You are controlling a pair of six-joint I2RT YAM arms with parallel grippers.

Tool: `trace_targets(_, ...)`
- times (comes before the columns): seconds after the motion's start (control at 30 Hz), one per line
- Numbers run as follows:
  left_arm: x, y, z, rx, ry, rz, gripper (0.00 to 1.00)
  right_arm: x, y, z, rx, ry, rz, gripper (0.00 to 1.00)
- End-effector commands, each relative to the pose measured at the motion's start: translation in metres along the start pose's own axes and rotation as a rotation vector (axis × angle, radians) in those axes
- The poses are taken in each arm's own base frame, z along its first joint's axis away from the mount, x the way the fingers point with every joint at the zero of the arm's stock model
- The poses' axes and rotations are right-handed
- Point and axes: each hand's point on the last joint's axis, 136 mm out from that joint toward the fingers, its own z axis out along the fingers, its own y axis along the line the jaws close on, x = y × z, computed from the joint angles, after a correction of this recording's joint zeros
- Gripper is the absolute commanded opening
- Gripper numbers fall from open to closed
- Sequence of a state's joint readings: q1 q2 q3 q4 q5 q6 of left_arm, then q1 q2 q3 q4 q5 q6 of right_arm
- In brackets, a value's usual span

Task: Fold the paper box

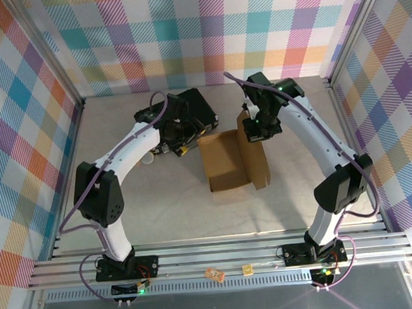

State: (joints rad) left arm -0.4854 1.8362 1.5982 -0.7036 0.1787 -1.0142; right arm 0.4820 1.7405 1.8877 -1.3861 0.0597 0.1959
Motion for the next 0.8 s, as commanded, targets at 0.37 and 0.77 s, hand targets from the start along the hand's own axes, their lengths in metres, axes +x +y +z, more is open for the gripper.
trace_targets(0.37, -0.011, 0.025, 0.012, -0.181, -0.010, -0.211, 0.73, -0.007, 0.019, 0.013, -0.052, 0.025, -0.069, 0.00)
trace_targets(0.77, -0.001, 0.048, 0.038, -0.192, 0.070, -0.263, 0.66, -0.007, 0.028, 0.017, -0.064, 0.032, -0.094, 0.00)
